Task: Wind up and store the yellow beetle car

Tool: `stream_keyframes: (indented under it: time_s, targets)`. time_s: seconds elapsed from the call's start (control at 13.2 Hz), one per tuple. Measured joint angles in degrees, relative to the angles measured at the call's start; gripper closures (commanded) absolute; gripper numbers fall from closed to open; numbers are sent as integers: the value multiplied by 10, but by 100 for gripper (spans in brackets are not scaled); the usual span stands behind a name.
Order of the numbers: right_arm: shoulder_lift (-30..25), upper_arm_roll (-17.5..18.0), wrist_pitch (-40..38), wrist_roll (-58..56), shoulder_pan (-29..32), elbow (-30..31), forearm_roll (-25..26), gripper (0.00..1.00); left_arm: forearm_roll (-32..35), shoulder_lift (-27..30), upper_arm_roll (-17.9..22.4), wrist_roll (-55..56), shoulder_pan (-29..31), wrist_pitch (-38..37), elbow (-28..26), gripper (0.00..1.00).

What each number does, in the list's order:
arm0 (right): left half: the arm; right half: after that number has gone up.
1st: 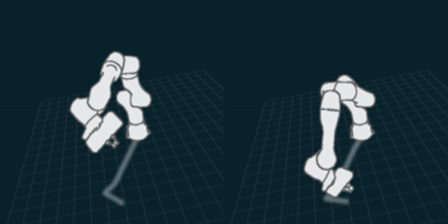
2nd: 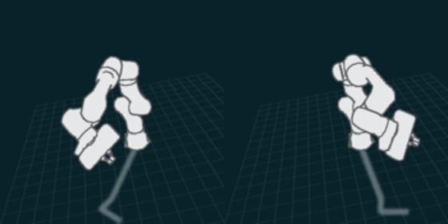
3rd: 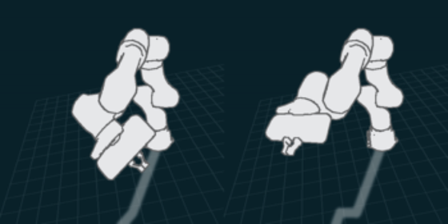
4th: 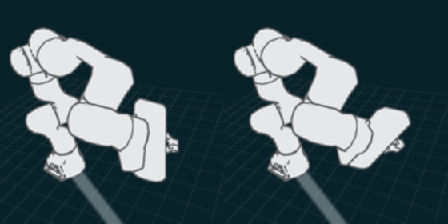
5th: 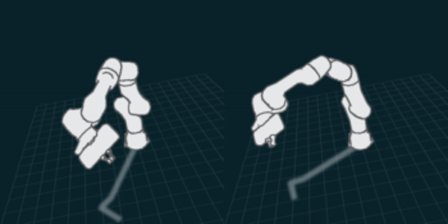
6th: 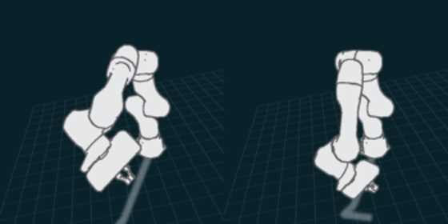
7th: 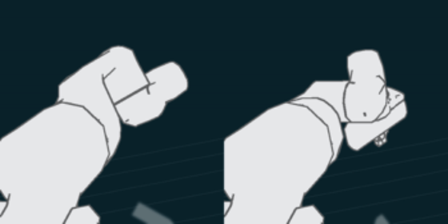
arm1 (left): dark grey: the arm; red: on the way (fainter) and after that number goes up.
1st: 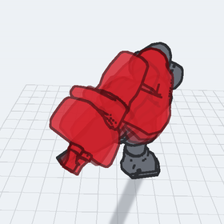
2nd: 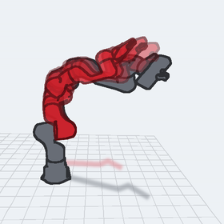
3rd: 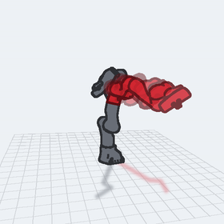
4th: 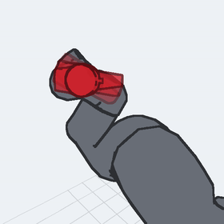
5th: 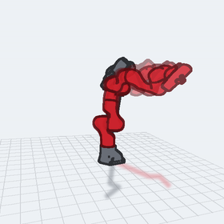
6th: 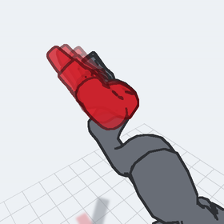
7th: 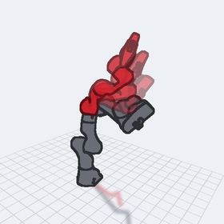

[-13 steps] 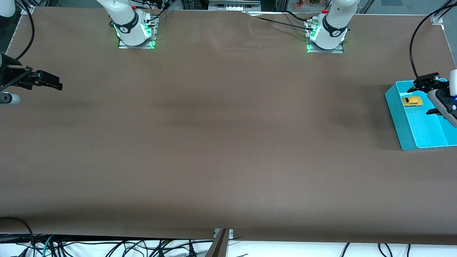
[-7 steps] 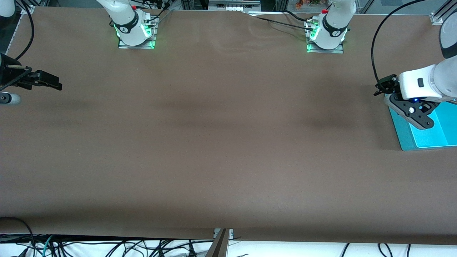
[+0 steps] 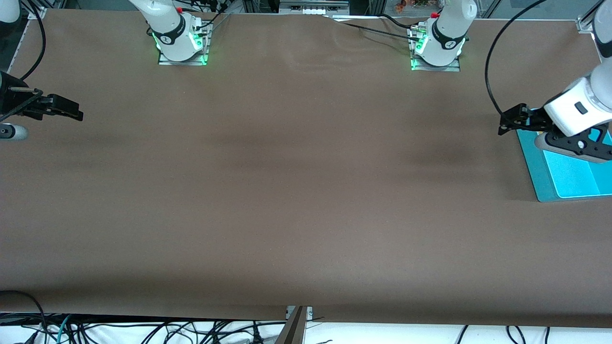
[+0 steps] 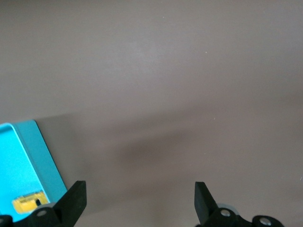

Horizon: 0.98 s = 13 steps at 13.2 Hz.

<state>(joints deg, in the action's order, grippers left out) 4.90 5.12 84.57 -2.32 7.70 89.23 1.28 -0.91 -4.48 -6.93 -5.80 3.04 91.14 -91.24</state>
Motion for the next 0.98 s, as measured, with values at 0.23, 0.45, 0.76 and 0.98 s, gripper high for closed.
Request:
stream_keyframes:
  time_s: [0.23,0.45,0.76,0.98]
  targets:
    - [0,0,0,0,0,0,0,0,0,41,11,110,-33,15,-47,0]
    - [0,0,0,0,0,0,0,0,0,51,17,121,-34,26,-64,0]
    - [0,0,0,0,0,0,0,0,-20,57,27,123,-37,40,-82,0]
    - [0,0,0,0,0,0,0,0,-22,70,33,123,-38,53,-103,0]
